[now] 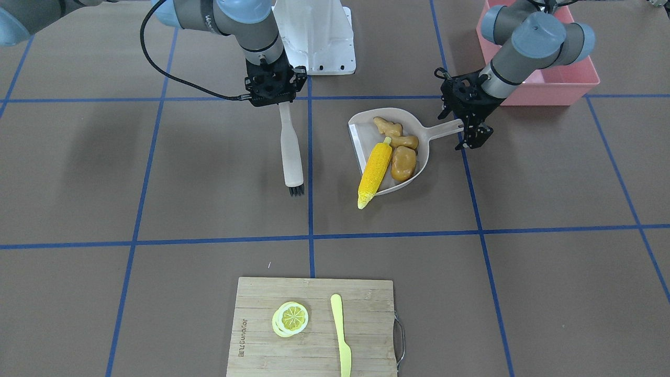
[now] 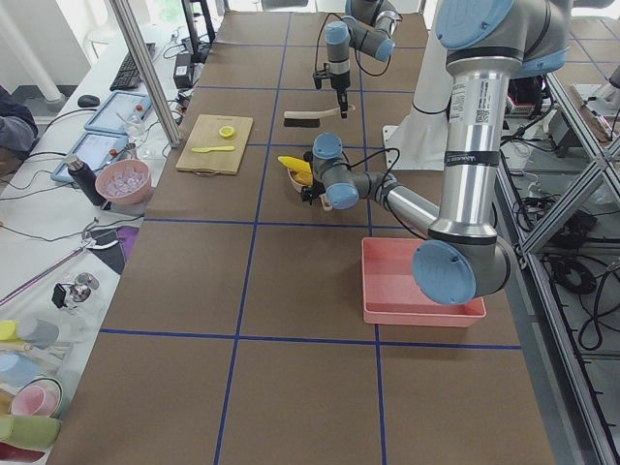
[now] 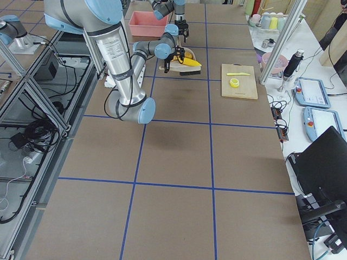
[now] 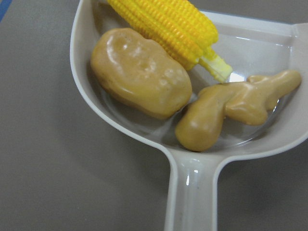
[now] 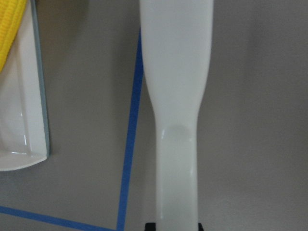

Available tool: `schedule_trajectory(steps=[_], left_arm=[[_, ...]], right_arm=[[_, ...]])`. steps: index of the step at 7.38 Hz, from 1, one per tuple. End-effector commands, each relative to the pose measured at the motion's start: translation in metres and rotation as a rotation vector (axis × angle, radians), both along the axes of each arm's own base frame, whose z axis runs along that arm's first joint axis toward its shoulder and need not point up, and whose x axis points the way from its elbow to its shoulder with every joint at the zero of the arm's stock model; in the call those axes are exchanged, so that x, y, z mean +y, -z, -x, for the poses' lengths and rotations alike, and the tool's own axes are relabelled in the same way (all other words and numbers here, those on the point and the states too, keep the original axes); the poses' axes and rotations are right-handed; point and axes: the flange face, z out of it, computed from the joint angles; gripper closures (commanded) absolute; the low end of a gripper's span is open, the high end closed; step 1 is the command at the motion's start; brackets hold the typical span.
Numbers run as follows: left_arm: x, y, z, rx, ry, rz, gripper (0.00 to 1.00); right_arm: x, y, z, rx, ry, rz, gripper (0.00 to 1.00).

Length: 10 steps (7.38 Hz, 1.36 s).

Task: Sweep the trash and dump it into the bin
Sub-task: 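Draw the brush back away from the dustpan with the right gripper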

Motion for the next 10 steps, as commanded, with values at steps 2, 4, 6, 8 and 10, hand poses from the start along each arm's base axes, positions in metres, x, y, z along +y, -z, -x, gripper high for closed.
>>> schedule_trajectory(steps=[2, 4, 6, 8, 10], left_arm=[[-0.001, 0.003, 0.002, 0.0, 0.013, -0.018, 0.2], [0.0, -0.001, 0.006, -0.009, 0.026, -0.021, 0.51], [0.0, -0.002, 0.007, -0.014, 0.018, -0.03, 0.5], [0.001, 0.001, 0.007, -0.008, 0.018, -0.033, 0.25], [0.001, 0.002, 0.007, -0.007, 0.018, -0.034, 0.24]], right_arm=[[0.002, -0.018, -0.044, 0.095, 0.037, -0.076, 1.0], [-0.002, -0.03, -0.063, 0.112, 0.039, -0.088, 1.0], [-0.005, -0.03, -0.067, 0.113, 0.03, -0.09, 1.0], [-0.018, -0.029, -0.077, 0.115, -0.005, -0.102, 1.0], [-0.023, -0.028, -0.079, 0.113, 0.001, -0.123, 1.0]])
